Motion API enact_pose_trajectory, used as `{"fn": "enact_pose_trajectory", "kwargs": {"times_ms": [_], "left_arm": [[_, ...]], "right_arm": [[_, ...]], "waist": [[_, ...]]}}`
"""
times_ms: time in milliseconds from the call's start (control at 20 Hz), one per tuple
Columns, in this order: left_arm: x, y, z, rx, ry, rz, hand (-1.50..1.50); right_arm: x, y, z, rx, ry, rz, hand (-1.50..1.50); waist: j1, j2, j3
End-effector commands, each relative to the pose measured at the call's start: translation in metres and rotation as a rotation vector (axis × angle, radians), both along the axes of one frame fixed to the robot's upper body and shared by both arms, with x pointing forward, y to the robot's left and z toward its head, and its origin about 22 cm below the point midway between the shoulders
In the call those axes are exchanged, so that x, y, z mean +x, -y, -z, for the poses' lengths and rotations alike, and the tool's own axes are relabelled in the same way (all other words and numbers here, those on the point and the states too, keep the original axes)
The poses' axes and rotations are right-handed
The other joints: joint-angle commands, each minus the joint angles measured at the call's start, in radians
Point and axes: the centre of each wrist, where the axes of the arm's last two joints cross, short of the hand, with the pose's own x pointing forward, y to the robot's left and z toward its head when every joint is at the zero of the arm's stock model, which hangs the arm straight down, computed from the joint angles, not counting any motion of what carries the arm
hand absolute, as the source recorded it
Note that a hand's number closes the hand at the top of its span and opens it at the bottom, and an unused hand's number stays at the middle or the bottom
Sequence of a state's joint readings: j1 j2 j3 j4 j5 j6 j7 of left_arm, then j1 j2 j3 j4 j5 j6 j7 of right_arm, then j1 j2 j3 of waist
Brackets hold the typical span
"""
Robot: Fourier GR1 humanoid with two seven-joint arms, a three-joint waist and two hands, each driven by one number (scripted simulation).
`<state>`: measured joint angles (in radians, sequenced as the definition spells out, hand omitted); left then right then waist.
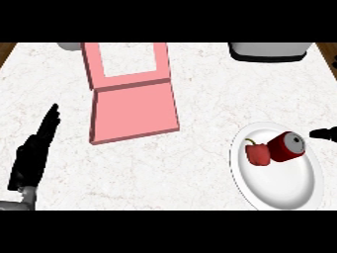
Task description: Pick the can from the plate and place it in the cardboard box
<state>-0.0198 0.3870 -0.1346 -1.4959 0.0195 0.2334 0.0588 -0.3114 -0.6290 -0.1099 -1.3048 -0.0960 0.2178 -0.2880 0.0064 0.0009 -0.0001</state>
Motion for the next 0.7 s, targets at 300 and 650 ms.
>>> {"fn": "enact_pose_trajectory", "kwargs": {"times_ms": [300, 650], "left_arm": [[-0.005, 0.008, -0.002, -0.005, -0.012, 0.007, 0.00], [-0.018, 0.000, 0.005, -0.009, -0.002, -0.002, 0.00]], "right_arm": [[-0.019, 0.027, -0.058, -0.649, -0.358, -0.202, -1.50], [-0.019, -0.031, -0.056, -0.777, -0.467, -0.280, -1.50]], "waist": [[-0.006, -0.006, -0.002], [-0.001, -0.004, -0.001]]}}
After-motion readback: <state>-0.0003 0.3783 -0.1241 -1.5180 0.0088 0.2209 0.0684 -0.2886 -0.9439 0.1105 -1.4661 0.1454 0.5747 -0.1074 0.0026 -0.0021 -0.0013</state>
